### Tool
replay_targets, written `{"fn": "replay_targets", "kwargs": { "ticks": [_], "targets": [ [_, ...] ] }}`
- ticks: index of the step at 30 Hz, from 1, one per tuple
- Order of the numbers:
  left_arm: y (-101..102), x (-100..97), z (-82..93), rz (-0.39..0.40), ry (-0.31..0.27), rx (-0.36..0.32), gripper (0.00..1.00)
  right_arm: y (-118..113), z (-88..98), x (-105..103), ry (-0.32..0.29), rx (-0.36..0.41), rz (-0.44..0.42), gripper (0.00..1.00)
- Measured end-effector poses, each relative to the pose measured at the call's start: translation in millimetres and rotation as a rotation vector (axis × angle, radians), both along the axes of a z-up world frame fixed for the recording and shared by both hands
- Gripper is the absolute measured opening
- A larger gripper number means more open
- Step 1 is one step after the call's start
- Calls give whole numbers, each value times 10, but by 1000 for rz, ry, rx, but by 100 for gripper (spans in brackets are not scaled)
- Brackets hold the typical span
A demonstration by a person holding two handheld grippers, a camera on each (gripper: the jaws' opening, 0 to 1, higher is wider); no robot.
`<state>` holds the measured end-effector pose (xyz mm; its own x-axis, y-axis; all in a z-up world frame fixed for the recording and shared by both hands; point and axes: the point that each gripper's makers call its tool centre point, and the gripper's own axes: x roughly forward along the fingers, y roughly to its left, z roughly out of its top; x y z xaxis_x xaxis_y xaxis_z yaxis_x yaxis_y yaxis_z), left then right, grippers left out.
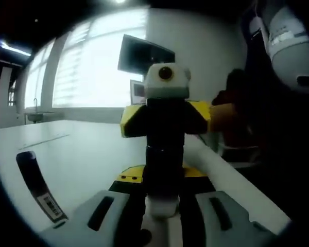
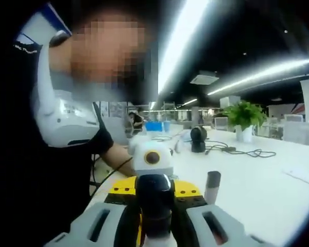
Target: Pick up cosmetic bottle twist off cap place on table pick up cap screw tight cap place on table
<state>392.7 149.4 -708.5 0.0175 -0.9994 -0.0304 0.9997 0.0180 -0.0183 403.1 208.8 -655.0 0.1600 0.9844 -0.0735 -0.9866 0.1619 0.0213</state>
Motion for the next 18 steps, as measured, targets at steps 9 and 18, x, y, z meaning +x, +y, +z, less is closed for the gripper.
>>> {"fn": "replay_targets", "kwargs": {
  "ticks": [9, 18],
  "targets": [
    [8, 74, -1, 47, -15, 1, 14, -17, 4, 79, -16, 8, -62, 16],
    [23, 176, 0, 98, -15, 3, 13, -15, 7, 186, -15, 19, -129, 16]
  ]
}}
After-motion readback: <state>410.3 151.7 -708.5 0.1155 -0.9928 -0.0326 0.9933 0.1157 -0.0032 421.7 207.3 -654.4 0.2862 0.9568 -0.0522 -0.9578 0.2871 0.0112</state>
